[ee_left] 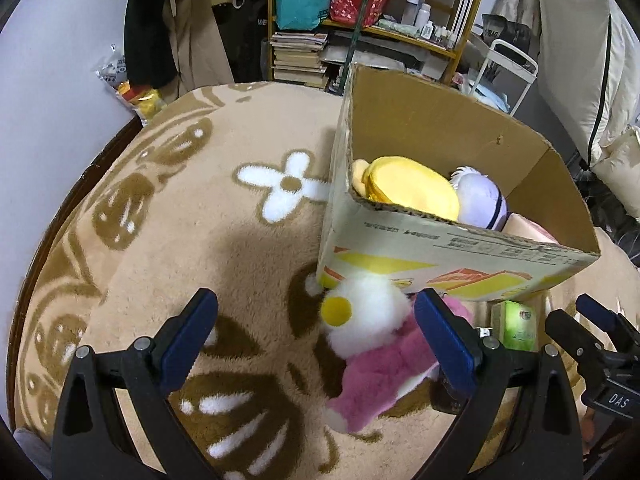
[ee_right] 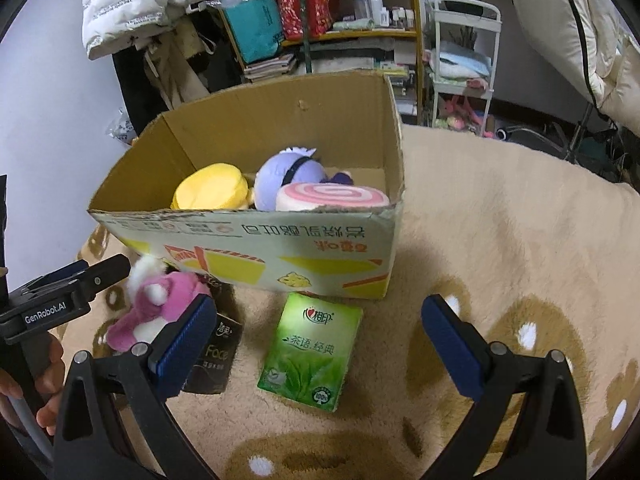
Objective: Organize soft objects
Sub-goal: 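Withdraw both grippers from the box toward the items beside it, then grasp the white-and-pink plush with the left gripper while the right gripper grasps the green tissue pack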
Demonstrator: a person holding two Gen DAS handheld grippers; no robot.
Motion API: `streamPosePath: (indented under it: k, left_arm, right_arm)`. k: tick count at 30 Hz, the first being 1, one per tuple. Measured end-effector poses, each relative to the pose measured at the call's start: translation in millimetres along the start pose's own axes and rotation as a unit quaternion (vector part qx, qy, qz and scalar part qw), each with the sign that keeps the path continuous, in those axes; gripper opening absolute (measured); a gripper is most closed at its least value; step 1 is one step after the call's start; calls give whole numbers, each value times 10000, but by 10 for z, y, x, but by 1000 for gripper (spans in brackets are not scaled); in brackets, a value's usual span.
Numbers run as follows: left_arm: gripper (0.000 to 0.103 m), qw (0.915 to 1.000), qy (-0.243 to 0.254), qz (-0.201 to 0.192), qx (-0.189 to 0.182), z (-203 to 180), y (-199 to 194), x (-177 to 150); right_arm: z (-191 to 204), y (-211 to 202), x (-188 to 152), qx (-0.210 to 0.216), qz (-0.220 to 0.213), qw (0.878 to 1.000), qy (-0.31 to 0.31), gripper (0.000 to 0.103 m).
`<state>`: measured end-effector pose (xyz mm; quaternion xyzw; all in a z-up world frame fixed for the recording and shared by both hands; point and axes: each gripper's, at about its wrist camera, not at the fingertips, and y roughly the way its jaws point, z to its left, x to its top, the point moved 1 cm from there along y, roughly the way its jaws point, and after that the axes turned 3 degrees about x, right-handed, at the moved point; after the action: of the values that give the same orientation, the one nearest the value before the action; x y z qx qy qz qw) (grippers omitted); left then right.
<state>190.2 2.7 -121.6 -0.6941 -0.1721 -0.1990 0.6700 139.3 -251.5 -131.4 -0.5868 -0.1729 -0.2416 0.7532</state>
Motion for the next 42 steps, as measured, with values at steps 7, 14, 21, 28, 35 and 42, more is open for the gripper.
streamPosePath:
  k: [7, 14, 21, 28, 35, 42]
  left_arm:
    - [98, 9996, -100, 242, -73, 14, 194, 13]
    - [98, 9990, -9, 436, 63, -42, 383, -12]
    - [98, 9980, -243, 569, -102, 22, 476, -5]
    - [86, 9962, -332, 679, -433, -2, 521, -16]
    - [66, 9939, -447, 709, -714, -41, 518, -41]
    - [41, 9914, -455, 726, -990, -124, 508, -63]
  right_arm:
    - [-22, 213, -20, 52, 397, 9992, 74, 103]
    - [-90, 377, -47, -58, 773, 9969, 142, 103]
    - [-73, 483, -48, -130, 967, 9952, 5, 103]
    - [17, 630, -105, -178, 1259, 9918, -136, 81]
    - [108, 673, -117, -161, 1307, 9909, -265, 68]
    - [182, 698, -152, -177, 1301, 9908, -313, 67]
